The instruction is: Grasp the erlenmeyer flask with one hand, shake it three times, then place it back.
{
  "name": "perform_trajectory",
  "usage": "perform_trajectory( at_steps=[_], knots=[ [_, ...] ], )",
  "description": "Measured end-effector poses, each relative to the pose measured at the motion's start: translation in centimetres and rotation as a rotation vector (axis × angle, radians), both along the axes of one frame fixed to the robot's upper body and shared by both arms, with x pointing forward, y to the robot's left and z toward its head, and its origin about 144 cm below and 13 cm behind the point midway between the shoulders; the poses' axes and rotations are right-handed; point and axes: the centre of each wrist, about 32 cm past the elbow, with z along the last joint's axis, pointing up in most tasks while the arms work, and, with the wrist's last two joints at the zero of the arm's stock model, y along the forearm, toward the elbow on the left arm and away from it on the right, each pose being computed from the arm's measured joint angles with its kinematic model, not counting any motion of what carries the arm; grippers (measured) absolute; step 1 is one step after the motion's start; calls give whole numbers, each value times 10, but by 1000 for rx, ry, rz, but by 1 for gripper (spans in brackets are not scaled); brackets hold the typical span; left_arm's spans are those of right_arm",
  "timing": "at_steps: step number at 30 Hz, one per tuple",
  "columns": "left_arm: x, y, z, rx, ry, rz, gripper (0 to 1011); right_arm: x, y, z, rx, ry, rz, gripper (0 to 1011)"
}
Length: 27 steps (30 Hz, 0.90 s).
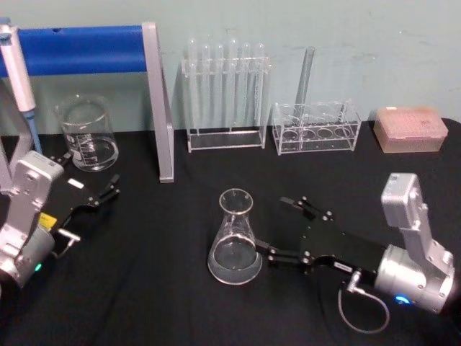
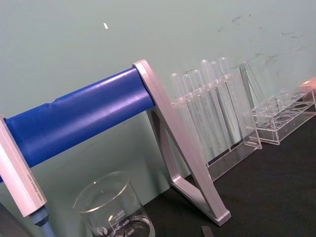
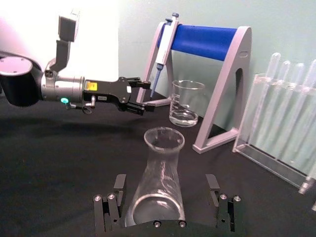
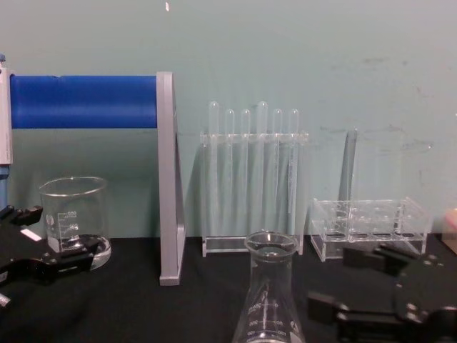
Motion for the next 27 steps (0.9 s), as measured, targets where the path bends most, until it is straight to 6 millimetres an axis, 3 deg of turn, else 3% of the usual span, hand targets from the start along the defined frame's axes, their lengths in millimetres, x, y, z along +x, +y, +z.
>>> perform_trajectory(
  at_steps=[14, 27],
  knots=[
    [0, 0, 0, 0, 0, 0, 1001, 31, 28, -3, 39, 106, 25, 1000],
    [0, 0, 0, 0, 0, 0, 1001, 44, 39, -3, 34, 82, 53, 1000]
  ],
)
